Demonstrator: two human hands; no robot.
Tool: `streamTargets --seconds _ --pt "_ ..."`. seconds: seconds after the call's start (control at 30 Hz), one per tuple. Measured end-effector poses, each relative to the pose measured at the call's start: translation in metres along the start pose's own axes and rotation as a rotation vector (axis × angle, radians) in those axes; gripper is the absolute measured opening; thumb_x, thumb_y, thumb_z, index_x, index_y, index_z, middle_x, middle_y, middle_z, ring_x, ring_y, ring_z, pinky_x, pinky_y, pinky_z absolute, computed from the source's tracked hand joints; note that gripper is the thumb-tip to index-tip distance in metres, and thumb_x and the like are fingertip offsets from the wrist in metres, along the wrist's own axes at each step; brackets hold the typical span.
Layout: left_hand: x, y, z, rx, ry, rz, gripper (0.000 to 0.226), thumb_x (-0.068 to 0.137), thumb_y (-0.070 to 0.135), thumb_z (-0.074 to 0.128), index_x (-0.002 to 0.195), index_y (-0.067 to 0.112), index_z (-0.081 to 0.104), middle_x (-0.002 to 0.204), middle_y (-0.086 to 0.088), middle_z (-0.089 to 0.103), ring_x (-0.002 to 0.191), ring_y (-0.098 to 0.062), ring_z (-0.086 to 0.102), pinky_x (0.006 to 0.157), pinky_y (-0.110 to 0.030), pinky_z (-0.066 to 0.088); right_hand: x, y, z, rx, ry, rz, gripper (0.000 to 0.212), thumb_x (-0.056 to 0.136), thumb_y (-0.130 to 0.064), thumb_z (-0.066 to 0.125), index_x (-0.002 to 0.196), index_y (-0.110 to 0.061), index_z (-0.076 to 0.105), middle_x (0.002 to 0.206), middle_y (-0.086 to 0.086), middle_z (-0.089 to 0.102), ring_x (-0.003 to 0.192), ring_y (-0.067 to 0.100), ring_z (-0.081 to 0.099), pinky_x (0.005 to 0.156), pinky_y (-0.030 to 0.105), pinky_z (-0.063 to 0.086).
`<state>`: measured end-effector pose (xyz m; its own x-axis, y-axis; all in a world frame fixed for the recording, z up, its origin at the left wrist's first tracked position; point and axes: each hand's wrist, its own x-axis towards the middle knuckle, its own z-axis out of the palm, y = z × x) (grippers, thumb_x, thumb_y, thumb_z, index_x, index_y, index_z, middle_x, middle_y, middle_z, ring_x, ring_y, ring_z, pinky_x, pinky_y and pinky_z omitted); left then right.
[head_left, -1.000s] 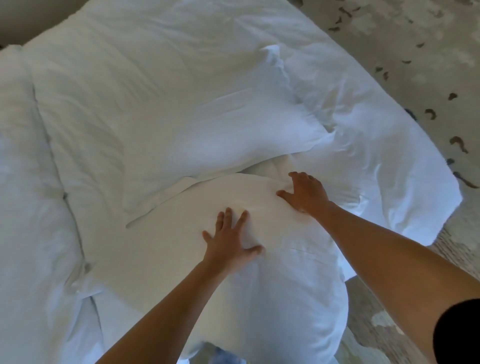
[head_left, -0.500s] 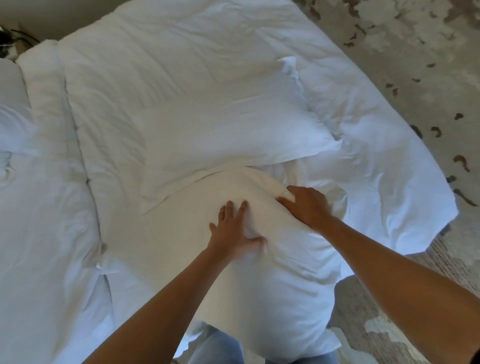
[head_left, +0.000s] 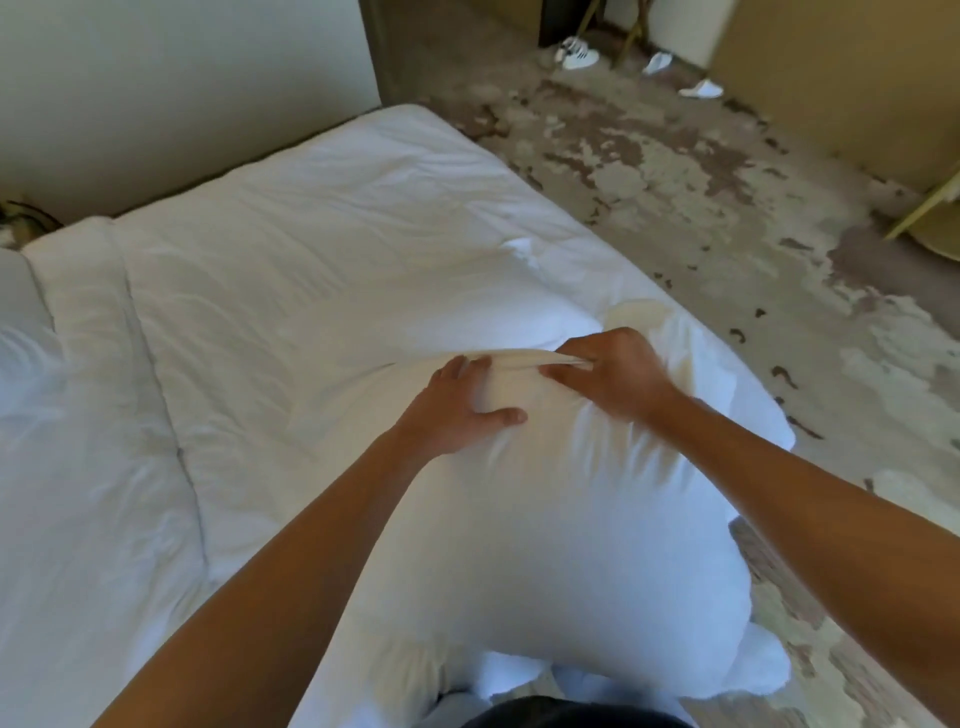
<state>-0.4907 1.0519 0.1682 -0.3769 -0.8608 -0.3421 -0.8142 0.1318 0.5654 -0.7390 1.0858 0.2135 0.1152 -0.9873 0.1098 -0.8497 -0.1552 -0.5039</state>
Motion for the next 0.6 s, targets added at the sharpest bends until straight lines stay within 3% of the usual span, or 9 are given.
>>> streamTargets --seconds 0.07,0.13,0.23,0.43,0.53,0.6 --pt "0.000 0.011 -0.002 -0.028 0.035 0.050 0.111 0.063 0.087 0.060 0.154 0.030 0.031 0.159 0.004 0.034 0.147 -0.021 0.035 0.115 -0.046 0.039 -0.011 -0.003 -0.021 0.002 0.035 0.002 0.020 0.092 -0.047 0.078 0.094 -0.028 0.083 0.080 -0.006 0.079 0.077 0.019 0.074 0.073 0.036 0.056" --pt "0.000 0.021 0.003 -0.044 0.043 0.075 0.117 0.062 0.089 0.059 0.157 0.032 0.024 0.163 0.005 0.030 0.150 -0.020 0.031 0.116 -0.047 0.038 -0.027 0.001 -0.036 0.003 0.080 -0.017 0.018 0.090 -0.045 0.080 0.092 -0.027 0.083 0.080 -0.008 0.079 0.075 0.017 0.074 0.071 0.039 0.057" --pt "0.002 0.031 0.026 0.004 0.004 0.127 0.115 0.064 0.088 0.061 0.159 0.036 0.022 0.166 0.002 0.026 0.153 -0.021 0.024 0.118 -0.051 0.036 -0.055 0.017 -0.041 -0.054 0.087 0.064 0.032 0.084 -0.064 0.071 0.097 -0.036 0.078 0.081 -0.012 0.077 0.075 0.010 0.071 0.069 0.036 0.057" --pt "-0.006 0.028 0.097 0.205 -0.194 0.154 0.096 0.079 0.070 0.069 0.158 0.035 0.028 0.168 -0.002 0.024 0.155 -0.025 0.020 0.120 -0.055 0.030 -0.116 0.078 0.007 -0.233 -0.169 0.294 0.060 0.074 -0.093 0.052 0.107 -0.045 0.066 0.065 -0.021 0.057 0.069 0.008 0.062 0.065 0.028 0.043" --pt "-0.010 0.030 0.124 0.311 -0.246 0.179 0.093 0.080 0.069 0.066 0.158 0.036 0.028 0.169 -0.003 0.022 0.156 -0.025 0.020 0.119 -0.055 0.031 -0.139 0.109 0.030 -0.248 -0.269 0.353 0.068 0.072 -0.099 0.041 0.087 -0.038 0.066 0.071 -0.017 0.062 0.076 0.010 0.061 0.069 0.033 0.048" --pt "-0.012 0.037 0.135 0.350 -0.252 0.211 0.090 0.080 0.067 0.066 0.156 0.036 0.030 0.167 -0.003 0.025 0.154 -0.027 0.025 0.117 -0.055 0.034 -0.142 0.121 0.038 -0.238 -0.315 0.355 0.060 0.070 -0.096 0.043 0.071 -0.037 0.056 0.072 -0.015 0.054 0.084 0.015 0.060 0.071 0.033 0.044"
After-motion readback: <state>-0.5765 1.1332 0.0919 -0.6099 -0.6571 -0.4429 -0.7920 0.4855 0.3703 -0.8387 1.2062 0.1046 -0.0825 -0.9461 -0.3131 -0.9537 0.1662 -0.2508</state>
